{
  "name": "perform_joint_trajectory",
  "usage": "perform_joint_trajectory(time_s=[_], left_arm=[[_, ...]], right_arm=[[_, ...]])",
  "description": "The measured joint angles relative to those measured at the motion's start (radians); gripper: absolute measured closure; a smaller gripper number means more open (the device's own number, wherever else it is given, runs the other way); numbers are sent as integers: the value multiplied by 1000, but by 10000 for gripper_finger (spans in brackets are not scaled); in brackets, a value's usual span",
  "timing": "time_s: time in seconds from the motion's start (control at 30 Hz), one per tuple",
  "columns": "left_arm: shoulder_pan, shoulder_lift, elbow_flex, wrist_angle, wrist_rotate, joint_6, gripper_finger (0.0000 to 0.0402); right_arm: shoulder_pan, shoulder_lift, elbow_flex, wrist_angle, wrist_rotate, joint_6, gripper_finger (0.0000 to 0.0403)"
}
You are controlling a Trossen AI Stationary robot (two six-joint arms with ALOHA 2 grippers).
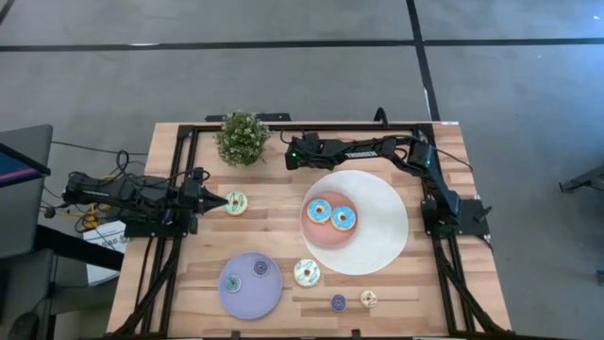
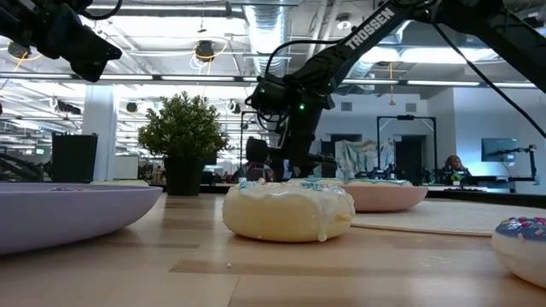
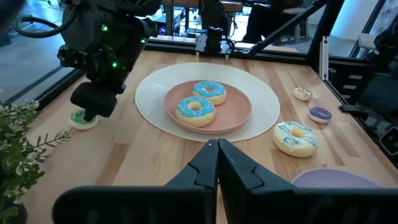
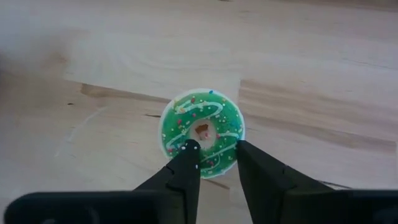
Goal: Pick & Place donuts
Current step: Put the small green donut on the purple plate
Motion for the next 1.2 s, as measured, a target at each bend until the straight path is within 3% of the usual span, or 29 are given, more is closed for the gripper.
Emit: perform_joint_trajectory(time_s=[0.23, 0.63, 0.83, 1.07, 1.2], left_arm=[[0, 0, 0, 0, -6, -27, 401], [0, 0, 0, 0, -38, -44, 401], [0, 0, 0, -2, -40, -51, 401], [0, 0, 0, -36, -36, 6, 401], [0, 0, 0, -40, -29, 17, 401]], right_arm=[[0, 0, 0, -21, 0, -23, 343], [12, -25, 0, -48, -23, -271, 347], [70, -73, 1, 0, -26, -311, 357], [155, -150, 0, 0, -18, -302, 398], [188, -169, 0, 3, -7, -187, 392]])
